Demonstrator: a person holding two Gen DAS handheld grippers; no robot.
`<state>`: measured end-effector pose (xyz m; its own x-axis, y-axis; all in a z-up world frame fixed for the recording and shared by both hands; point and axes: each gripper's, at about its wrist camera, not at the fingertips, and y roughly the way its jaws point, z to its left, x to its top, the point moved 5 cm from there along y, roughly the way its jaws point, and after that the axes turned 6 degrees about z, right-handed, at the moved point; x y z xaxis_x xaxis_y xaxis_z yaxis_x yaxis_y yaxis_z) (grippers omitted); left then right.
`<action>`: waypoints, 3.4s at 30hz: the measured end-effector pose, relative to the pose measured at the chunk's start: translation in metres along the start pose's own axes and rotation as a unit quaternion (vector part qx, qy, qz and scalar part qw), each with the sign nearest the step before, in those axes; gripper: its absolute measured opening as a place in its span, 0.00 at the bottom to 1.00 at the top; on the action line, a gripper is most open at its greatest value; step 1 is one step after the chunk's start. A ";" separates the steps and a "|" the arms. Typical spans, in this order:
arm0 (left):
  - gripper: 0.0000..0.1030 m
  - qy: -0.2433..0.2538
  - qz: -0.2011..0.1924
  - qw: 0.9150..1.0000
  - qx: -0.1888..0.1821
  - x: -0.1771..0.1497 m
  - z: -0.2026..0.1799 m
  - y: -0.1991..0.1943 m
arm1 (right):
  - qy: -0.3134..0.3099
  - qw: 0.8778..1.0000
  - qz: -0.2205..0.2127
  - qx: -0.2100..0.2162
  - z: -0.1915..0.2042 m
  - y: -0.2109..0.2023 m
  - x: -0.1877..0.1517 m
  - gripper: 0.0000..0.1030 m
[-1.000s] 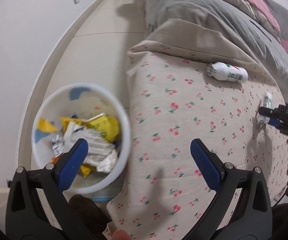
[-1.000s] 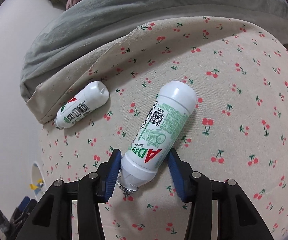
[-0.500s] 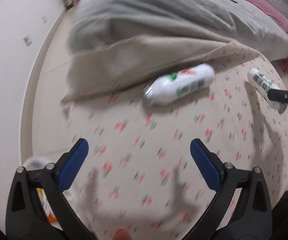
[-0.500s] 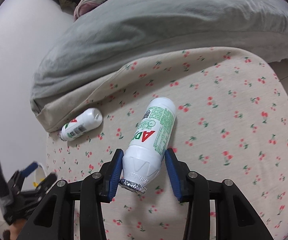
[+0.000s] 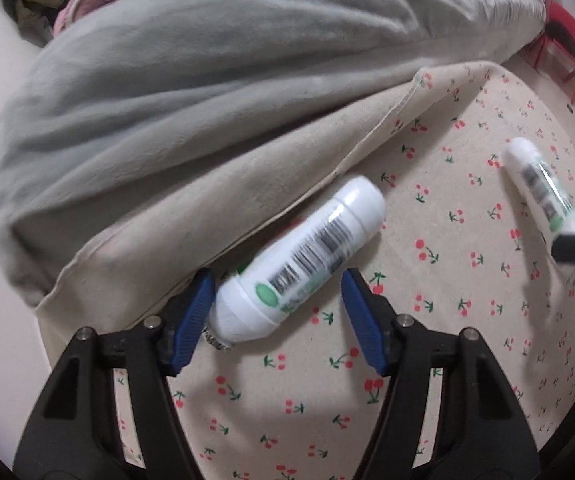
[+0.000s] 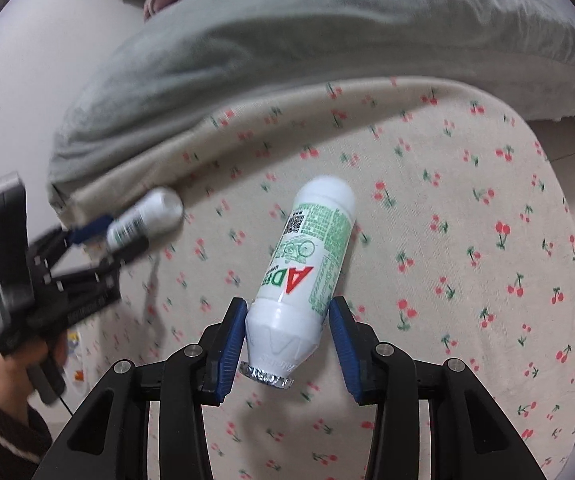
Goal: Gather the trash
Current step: 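Grasp a white bottle with the right tool while the left tool grasps the other bottle, then lift both white bottles and carry them over the white bin, then lower both tools into the bin and open them to drop the bottles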
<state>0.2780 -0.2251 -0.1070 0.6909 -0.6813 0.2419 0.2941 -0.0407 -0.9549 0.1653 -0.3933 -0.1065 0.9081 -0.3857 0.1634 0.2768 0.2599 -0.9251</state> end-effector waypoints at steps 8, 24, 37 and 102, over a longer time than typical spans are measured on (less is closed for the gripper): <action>0.64 0.009 0.015 0.999 -0.034 0.012 0.002 0.009 | 0.039 0.998 0.038 0.011 -0.027 0.010 -0.006 0.55; 0.44 -0.043 0.011 0.995 -0.087 0.004 -0.020 -0.014 | 0.087 0.995 -0.001 0.044 -0.044 0.008 0.005 0.40; 0.40 -0.146 -0.024 0.979 -0.139 -0.090 -0.002 -0.063 | 0.038 0.996 -0.024 0.080 -0.002 -0.017 -0.011 0.40; 0.74 -0.427 -0.096 0.895 -0.087 -0.331 0.209 -0.070 | -0.201 0.974 0.042 0.096 0.308 0.075 -0.112 0.40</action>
<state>0.1671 0.1559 -0.0845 0.9132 0.1547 0.3769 0.4057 -0.2603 -0.8761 0.1810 -0.0580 -0.0891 0.9690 0.0128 0.2467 0.2147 0.4508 -0.8664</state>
